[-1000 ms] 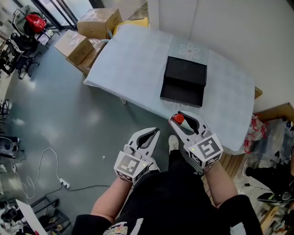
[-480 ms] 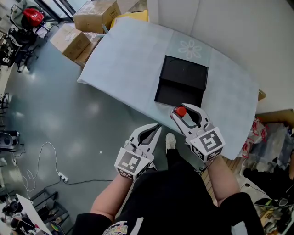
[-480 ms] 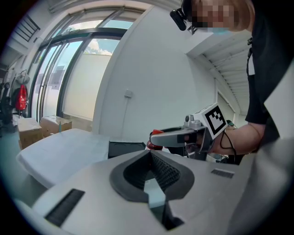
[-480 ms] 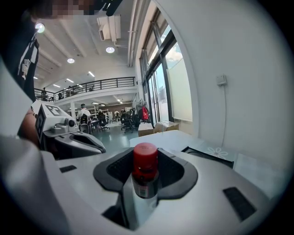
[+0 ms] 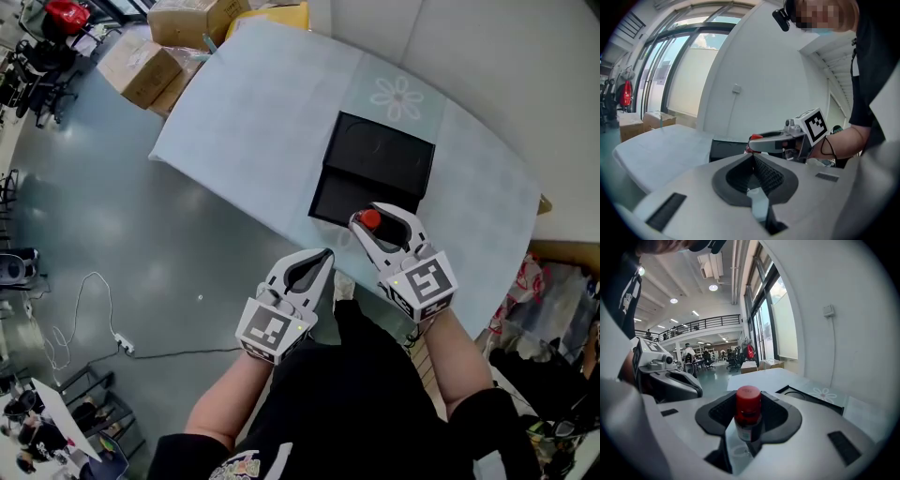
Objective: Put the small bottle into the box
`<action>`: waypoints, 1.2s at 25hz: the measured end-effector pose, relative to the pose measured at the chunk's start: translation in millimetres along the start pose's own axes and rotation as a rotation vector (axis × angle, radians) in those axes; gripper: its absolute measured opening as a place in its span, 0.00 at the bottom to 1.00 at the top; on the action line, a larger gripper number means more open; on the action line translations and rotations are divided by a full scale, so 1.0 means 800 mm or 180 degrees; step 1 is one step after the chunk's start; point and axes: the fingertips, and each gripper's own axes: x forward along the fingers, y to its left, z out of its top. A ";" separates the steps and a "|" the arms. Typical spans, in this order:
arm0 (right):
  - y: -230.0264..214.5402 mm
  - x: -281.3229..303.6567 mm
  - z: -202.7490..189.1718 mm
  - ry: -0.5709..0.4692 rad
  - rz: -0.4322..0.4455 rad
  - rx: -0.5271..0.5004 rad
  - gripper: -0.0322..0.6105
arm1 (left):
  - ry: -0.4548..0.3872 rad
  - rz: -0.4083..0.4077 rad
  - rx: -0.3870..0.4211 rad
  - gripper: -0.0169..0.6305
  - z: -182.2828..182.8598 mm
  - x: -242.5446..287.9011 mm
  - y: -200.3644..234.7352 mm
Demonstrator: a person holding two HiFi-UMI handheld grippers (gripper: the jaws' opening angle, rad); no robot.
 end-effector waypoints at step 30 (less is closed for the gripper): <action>-0.056 0.097 -0.107 0.0479 0.0228 -0.0198 0.30 | 0.0268 0.0197 -0.0278 0.04 -0.035 0.064 0.043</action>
